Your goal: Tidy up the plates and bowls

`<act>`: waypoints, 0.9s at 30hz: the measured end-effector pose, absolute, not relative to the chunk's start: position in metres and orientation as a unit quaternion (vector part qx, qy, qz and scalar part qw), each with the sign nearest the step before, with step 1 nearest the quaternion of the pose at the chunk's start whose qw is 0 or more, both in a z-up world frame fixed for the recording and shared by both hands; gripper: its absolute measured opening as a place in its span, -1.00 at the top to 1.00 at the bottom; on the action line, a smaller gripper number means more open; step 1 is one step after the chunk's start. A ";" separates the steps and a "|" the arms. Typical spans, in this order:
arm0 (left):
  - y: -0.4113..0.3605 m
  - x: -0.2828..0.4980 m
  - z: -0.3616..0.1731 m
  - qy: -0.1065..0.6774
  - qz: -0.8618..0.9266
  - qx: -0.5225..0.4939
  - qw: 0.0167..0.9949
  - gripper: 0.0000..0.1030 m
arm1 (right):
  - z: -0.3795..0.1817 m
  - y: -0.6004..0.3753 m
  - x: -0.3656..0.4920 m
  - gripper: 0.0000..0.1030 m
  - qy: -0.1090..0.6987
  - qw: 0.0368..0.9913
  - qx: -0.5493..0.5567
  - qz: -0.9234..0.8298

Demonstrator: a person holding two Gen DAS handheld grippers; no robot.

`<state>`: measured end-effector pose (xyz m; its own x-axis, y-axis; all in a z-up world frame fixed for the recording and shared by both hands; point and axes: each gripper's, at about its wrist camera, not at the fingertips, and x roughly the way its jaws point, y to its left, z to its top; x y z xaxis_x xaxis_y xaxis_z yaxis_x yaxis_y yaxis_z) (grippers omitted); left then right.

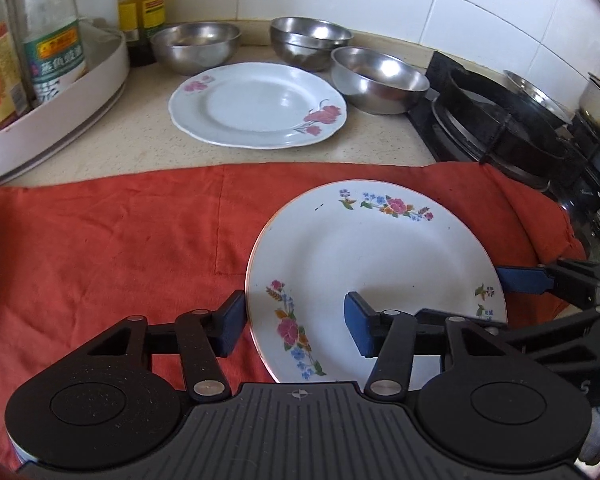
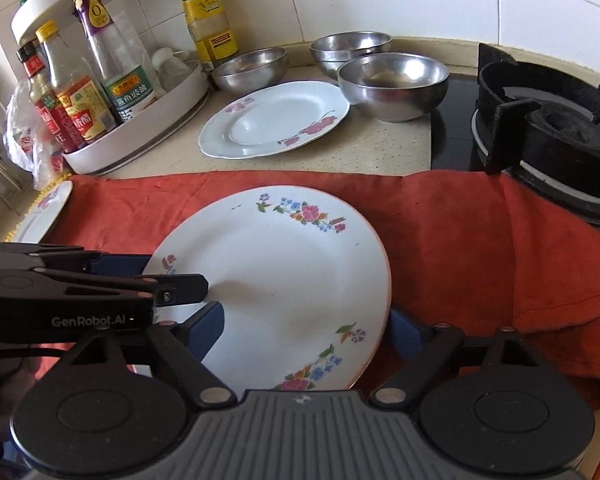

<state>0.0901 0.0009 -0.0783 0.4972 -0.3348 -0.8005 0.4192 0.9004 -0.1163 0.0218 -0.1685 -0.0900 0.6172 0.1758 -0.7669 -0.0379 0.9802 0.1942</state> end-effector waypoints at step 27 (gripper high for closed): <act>0.066 0.091 -0.073 0.463 -0.149 -0.011 0.874 -0.21 | -0.086 -0.115 0.055 -0.67 0.433 0.890 0.056 0.133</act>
